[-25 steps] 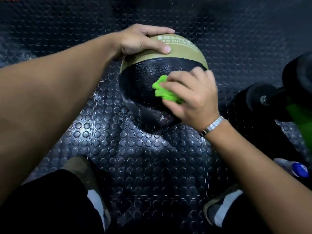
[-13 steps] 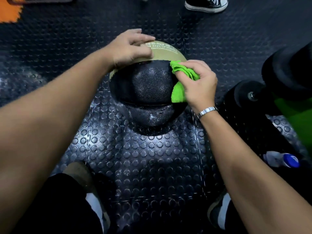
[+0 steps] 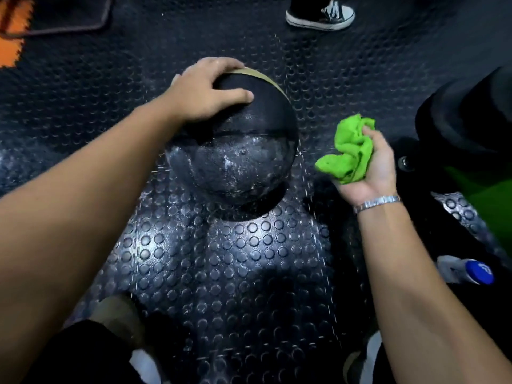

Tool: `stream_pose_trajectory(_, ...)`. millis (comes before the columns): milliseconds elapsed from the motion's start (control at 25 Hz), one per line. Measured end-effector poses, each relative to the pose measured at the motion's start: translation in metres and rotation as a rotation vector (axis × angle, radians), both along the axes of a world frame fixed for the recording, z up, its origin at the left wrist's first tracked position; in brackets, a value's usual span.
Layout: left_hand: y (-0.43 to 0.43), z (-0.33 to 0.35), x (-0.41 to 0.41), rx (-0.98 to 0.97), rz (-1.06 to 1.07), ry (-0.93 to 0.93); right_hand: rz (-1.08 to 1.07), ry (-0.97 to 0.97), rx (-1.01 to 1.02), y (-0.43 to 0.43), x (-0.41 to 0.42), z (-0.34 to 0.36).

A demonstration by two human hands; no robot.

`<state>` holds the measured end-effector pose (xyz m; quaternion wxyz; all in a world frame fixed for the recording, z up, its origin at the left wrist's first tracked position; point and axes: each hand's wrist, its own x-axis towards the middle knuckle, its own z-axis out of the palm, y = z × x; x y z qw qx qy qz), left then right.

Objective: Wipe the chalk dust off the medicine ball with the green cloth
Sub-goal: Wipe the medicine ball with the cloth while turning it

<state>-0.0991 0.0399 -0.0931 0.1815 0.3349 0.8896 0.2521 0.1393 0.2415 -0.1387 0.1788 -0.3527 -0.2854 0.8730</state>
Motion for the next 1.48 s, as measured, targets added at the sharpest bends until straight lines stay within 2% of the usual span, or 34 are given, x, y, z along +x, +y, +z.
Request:
stream_pose_trajectory(120, 0.012, 0.007, -0.013, 0.009, 0.095, -0.056, -0.02, -0.098, 0.035, -0.011, -0.003, -0.017)
stream_pose_trajectory(280, 0.005, 0.006, -0.034, 0.074, 0.141, -0.172, -0.16, -0.334, 0.467, -0.034, -0.028, -0.038)
stream_pose_trajectory(400, -0.01, 0.001, -0.051, 0.191, 0.203, -0.283, -0.13, -0.312, 0.797, -0.053, -0.049, -0.041)
stream_pose_trajectory(520, -0.017, -0.004, -0.062, 0.218, 0.233, -0.315, -0.127, -0.273, 1.155, -0.069, -0.077, -0.032)
stream_pose_trajectory(640, -0.014, -0.005, -0.063, 0.232, 0.234, -0.347, -0.107, -0.176, 1.379, -0.077, -0.087, -0.034)
stream_pose_trajectory(720, -0.01, -0.003, -0.061, 0.227, 0.22, -0.348, -0.07, -0.213, 1.389, -0.068, -0.081, -0.046)
stream_pose_trajectory(840, -0.004, 0.0, -0.06, 0.206, 0.214, -0.332, -0.013, -0.39, 1.26, -0.041, -0.095, -0.044)
stream_pose_trajectory(1040, -0.009, -0.003, -0.063, 0.227, 0.214, -0.337, 0.027, -0.158, 1.48, -0.055, -0.08, -0.039)
stream_pose_trajectory(1200, -0.009, -0.006, -0.06, 0.215, 0.19, -0.319, -0.02, -0.25, 1.421, -0.042, -0.093, -0.031)
stream_pose_trajectory(1360, -0.012, -0.003, -0.061, 0.232, 0.208, -0.31, 0.041, -0.077, 1.639, -0.063, -0.078, -0.029)
stream_pose_trajectory(1480, -0.011, -0.006, -0.058, 0.228, 0.183, -0.294, -0.007, -0.189, 1.551, -0.05, -0.081, -0.027)
